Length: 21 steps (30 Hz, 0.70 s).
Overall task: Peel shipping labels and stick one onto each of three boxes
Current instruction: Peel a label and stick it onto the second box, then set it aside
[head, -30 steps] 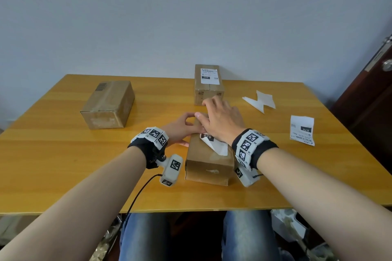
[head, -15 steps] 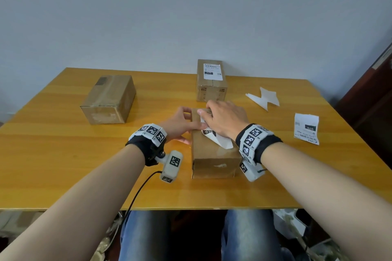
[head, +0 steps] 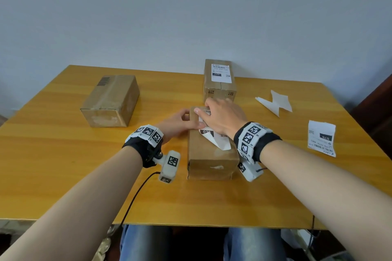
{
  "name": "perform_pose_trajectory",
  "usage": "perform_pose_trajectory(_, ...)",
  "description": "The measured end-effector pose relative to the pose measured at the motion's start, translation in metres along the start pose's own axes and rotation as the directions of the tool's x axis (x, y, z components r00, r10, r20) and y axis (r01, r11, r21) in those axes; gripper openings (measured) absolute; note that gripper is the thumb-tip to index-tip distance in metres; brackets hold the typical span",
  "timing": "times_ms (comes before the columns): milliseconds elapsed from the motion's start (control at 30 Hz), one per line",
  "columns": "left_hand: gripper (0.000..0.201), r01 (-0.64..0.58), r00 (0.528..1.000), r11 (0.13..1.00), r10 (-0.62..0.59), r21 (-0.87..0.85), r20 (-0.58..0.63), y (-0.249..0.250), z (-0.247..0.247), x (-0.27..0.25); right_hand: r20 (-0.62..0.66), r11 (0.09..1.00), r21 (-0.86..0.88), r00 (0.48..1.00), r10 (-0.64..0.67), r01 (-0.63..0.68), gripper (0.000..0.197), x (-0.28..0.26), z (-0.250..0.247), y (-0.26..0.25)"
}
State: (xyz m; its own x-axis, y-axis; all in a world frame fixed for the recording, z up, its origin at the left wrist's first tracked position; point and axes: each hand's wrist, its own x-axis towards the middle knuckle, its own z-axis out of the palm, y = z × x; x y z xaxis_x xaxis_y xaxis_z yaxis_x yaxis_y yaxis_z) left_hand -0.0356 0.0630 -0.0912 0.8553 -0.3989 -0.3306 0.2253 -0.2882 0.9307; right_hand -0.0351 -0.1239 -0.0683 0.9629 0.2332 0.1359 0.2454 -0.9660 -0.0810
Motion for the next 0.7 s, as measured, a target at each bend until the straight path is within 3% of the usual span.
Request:
perform_pose_trajectory(133,0.103,0.047,0.997,0.999,-0.048,0.006,0.060,0.000,-0.002,0.001,-0.029,0.999,-0.024,0.999,-0.031,0.030,0.060,0.006,0.001,0.002)
perform_pose_trajectory(267,0.112,0.048,0.996,0.999,-0.047,-0.010,0.073,0.001,-0.001,0.000,-0.050,1.000,-0.018,0.998,-0.024,0.023,0.068,0.013,0.004,0.006)
perform_pose_trajectory(467,0.111,0.055,0.996,0.998,-0.054,-0.009,0.076,0.001,-0.001,0.000,-0.034,0.999,-0.027,0.999,0.030,-0.031,0.072,0.023,0.005,0.010)
perform_pose_trajectory(700,0.090,0.063,0.994,0.998,-0.061,-0.019,0.089,0.001,-0.001,0.001,-0.041,0.998,-0.019,0.998,0.057,-0.058,0.078,0.036,0.007,0.014)
